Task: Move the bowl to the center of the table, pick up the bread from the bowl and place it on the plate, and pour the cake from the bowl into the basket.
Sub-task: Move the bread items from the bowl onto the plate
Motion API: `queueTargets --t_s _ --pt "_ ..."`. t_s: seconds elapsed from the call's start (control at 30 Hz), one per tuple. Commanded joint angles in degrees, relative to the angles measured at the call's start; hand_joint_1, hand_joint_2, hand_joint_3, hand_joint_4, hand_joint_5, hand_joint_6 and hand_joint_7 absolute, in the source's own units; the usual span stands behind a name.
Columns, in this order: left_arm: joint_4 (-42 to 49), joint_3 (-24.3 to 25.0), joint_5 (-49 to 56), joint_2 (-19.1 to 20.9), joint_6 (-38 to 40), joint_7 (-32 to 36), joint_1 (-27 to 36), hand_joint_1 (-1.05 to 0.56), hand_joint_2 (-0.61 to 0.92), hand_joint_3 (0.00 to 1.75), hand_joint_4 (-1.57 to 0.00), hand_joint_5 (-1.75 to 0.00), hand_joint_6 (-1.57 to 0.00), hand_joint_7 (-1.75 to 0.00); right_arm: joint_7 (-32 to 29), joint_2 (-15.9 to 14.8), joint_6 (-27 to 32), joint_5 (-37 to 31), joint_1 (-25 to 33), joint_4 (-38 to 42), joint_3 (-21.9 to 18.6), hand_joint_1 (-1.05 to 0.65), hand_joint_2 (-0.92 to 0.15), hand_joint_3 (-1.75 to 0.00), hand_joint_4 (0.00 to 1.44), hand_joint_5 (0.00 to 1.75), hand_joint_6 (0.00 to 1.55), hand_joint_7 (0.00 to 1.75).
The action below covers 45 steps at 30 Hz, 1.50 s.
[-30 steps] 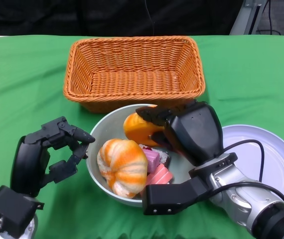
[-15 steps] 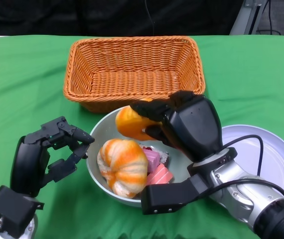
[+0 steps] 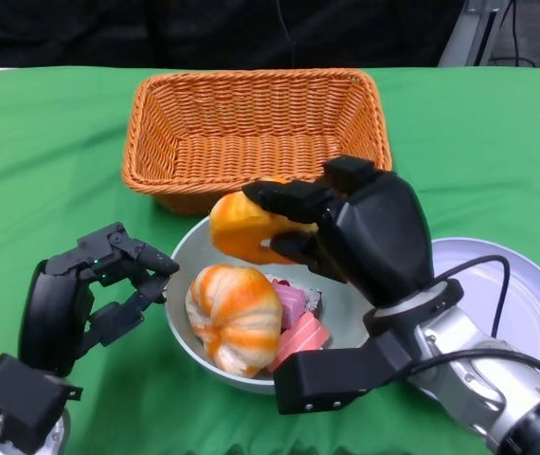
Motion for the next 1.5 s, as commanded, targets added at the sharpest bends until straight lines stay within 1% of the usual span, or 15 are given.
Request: queueTargets --t_s 0.03,0.17,0.33,0.5,0.6,0.77,0.83,0.93,1.07,1.17,1.27,1.4,1.43,1.47,1.5 --pt "0.64 0.39 0.07 1.44 -0.79 0.21 -0.29 -0.18 0.91 0.32 -0.83 -1.46 -0.90 -1.03 2.36 -0.01 -1.26 3.91 1.81 -2.73 -2.94 -0.19 -0.81 -0.01 0.92 0.93 1.28 0.01" --pt "0.55 0.40 0.31 1.59 -0.36 0.40 -0.22 -0.18 0.90 0.34 -0.83 -1.47 -0.90 -1.04 8.37 0.60 -1.11 9.65 4.44 -6.65 -6.18 -0.13 -0.83 -0.01 0.93 0.99 1.27 0.01" --pt "0.71 0.54 -0.01 1.47 -0.13 0.24 -0.22 -0.18 0.86 0.41 -0.83 -1.49 -0.90 -1.03 14.86 0.19 -1.35 15.07 6.67 -9.83 -9.68 -0.08 -0.85 -0.01 0.88 1.11 1.25 0.00" --pt "0.73 0.48 0.28 1.62 -0.22 0.32 -0.17 -0.17 0.80 0.54 -0.83 -1.49 -0.90 -1.04 19.76 0.25 -0.32 18.41 8.76 -13.07 -12.72 -0.06 -0.85 -0.01 0.84 1.16 1.25 0.00" --pt "0.81 0.48 0.42 1.71 0.00 0.43 -0.15 -0.18 0.78 0.57 -0.83 -1.49 -0.90 -1.04 23.07 0.16 0.82 20.51 9.99 -15.19 -14.48 -0.07 -0.87 -0.01 0.79 1.21 1.24 0.00" --pt "0.97 0.45 0.47 1.85 -0.18 0.32 -0.19 -0.17 0.75 0.64 -0.83 -1.50 -0.89 -1.05 27.52 0.40 3.97 23.55 12.07 -19.05 -17.38 -0.09 -0.88 -0.01 0.74 1.30 1.24 0.00" --pt "0.95 0.44 0.54 1.90 -0.08 0.42 -0.11 -0.18 0.74 0.65 -0.83 -1.50 -0.89 -1.04 29.88 0.47 6.04 25.38 13.09 -21.15 -18.63 -0.11 -0.89 -0.01 0.72 1.45 1.23 0.00" --pt "0.96 0.48 0.38 1.84 -0.28 0.34 -0.11 -0.17 0.74 0.65 -0.83 -1.49 -0.89 -1.04 33.21 0.56 8.97 28.31 14.64 -24.18 -20.42 -0.11 -0.90 -0.01 0.72 1.61 1.23 0.00" --pt "0.94 0.48 0.10 1.82 0.09 0.05 -0.11 -0.18 0.73 0.66 -0.83 -1.49 -0.90 -1.03 35.84 0.29 11.25 30.52 16.08 -26.49 -22.30 -0.10 -0.91 -0.01 0.71 1.67 1.24 0.01" --pt "0.88 0.46 0.22 1.97 0.08 0.15 -0.11 -0.19 0.73 0.66 -0.83 -1.49 -0.90 -1.04 39.02 0.07 17.24 32.91 17.85 -29.97 -24.95 -0.10 -0.92 -0.03 0.66 1.73 1.24 0.01" --pt "0.75 0.54 -0.71 1.91 0.52 -0.81 -0.12 -0.19 0.73 0.65 -0.82 -1.49 -0.89 -1.04 41.29 -0.50 20.10 35.29 18.97 -31.65 -27.22 -0.10 -0.92 -0.04 0.64 1.72 1.22 0.00" --pt "0.74 0.52 -1.09 1.91 0.58 -1.17 -0.12 -0.19 0.73 0.65 -0.82 -1.50 -0.89 -1.04 42.02 -0.49 21.17 35.62 19.16 -32.42 -27.59 -0.10 -0.92 -0.05 0.64 1.71 1.22 0.00" --pt "0.80 0.56 -0.80 2.11 0.16 -0.88 -0.12 -0.19 0.73 0.65 -0.82 -1.50 -0.89 -1.04 42.99 -1.41 21.27 37.26 20.18 -32.43 -29.30 -0.10 -0.92 -0.05 0.64 1.71 1.22 0.00" --pt "0.85 0.59 -0.71 2.23 -0.10 -0.81 -0.13 -0.18 0.73 0.65 -0.82 -1.50 -0.89 -1.05 43.71 -2.24 21.27 38.48 21.05 -32.40 -30.70 -0.08 -0.92 -0.08 0.60 1.59 1.20 0.00" --pt "0.89 0.61 -0.71 2.34 -0.23 -0.84 -0.13 -0.18 0.74 0.65 -0.82 -1.50 -0.89 -1.05 44.14 -3.02 21.22 39.06 21.84 -32.39 -31.82 -0.07 -0.92 -0.08 0.60 1.54 1.20 0.00"
